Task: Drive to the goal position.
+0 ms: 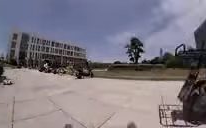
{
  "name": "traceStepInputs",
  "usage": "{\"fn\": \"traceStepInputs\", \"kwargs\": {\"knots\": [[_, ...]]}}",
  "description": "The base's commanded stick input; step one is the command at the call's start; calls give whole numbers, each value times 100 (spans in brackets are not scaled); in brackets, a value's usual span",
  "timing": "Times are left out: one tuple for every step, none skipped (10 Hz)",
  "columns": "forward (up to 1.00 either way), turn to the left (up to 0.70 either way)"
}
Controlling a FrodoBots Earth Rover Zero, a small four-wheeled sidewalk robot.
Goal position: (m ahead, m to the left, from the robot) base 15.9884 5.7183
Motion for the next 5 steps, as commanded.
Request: {"fn": "traceStepInputs", "kwargs": {"knots": [[0, 0], [0, 0], [0, 0], [0, 0], [12, 17]]}}
